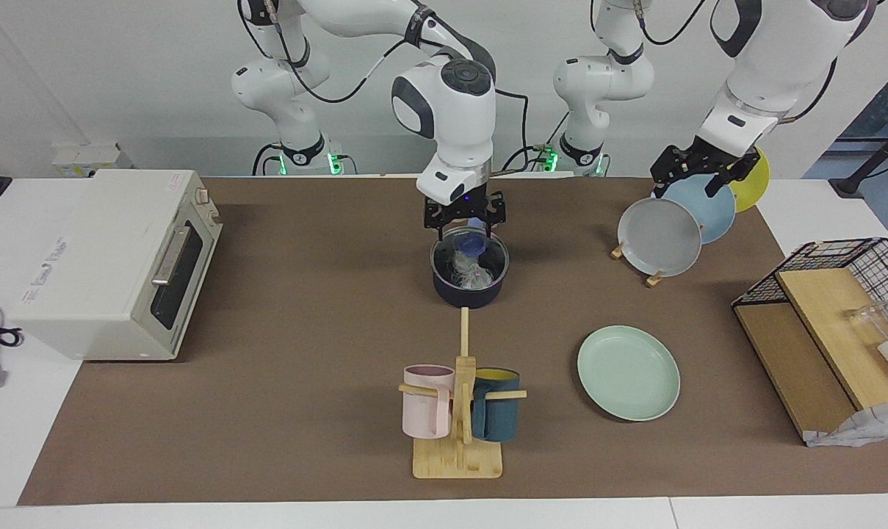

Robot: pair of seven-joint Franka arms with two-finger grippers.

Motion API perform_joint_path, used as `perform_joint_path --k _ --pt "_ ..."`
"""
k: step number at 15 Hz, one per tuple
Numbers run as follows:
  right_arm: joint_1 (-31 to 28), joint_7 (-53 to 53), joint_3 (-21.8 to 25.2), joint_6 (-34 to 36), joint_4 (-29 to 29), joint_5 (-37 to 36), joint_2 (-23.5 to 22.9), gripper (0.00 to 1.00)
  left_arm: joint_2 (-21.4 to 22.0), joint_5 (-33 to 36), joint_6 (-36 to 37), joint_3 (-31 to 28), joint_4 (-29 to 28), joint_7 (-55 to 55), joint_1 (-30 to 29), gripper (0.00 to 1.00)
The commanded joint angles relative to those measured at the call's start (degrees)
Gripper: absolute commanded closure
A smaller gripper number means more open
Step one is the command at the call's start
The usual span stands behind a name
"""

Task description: Transfer vermicelli from pot to plate

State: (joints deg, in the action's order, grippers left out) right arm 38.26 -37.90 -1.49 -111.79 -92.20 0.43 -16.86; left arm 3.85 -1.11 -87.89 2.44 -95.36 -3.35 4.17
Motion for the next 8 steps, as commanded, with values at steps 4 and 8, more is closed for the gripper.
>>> perform_joint_path --k 4,8 --pt "3.1 -4.8 0.0 -3.0 -1.9 -3.4 -2.5 0.0 0.4 1.3 0.6 0.5 0.3 0.4 -0.6 0.0" --pt "3.7 -5.3 0.0 -3.1 -3.5 -6.2 -2.7 0.0 0.4 1.3 0.6 0.5 0.3 0.4 -0.6 0.0"
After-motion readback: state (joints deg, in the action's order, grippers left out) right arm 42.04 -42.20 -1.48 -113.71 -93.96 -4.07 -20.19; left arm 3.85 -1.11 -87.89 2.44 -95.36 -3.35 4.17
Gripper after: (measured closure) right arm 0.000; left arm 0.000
